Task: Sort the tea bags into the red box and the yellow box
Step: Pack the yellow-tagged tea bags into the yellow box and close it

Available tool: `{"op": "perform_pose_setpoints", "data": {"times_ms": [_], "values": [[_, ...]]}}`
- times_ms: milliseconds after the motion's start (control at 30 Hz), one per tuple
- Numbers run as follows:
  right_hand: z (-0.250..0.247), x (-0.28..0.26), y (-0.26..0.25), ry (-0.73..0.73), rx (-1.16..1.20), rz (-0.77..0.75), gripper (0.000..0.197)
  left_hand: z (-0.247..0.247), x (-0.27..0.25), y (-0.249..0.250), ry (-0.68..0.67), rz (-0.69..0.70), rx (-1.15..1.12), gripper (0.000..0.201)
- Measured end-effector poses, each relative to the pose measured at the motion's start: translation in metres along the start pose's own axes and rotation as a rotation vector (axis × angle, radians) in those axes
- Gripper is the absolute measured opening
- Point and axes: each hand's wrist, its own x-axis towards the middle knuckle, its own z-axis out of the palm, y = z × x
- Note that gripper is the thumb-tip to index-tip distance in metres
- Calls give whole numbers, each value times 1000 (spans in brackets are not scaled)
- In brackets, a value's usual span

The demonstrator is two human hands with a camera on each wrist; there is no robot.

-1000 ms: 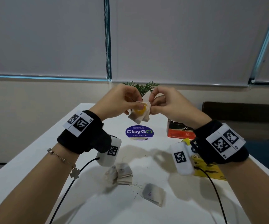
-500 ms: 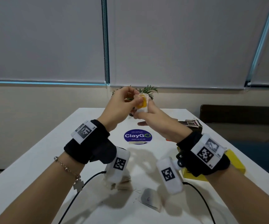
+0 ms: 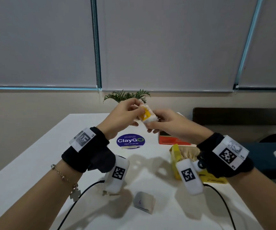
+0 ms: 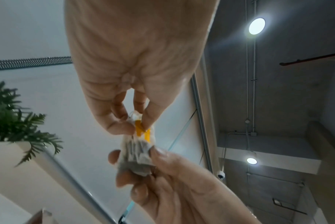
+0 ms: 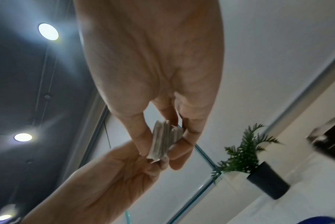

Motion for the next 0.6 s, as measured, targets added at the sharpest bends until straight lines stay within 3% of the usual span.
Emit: {"op": "perform_pose_setpoints", "data": {"times_ms": [200, 433, 600], "values": [[-57, -56, 16, 198, 133, 129, 21, 50, 12, 17, -144, 13, 154, 15], [-95, -111, 39, 308, -39, 328, 26, 134, 27, 25, -322, 57, 293, 22], [-100, -126, 69, 389, -213, 423, 22, 178, 28, 17, -496, 4, 439, 8]]}}
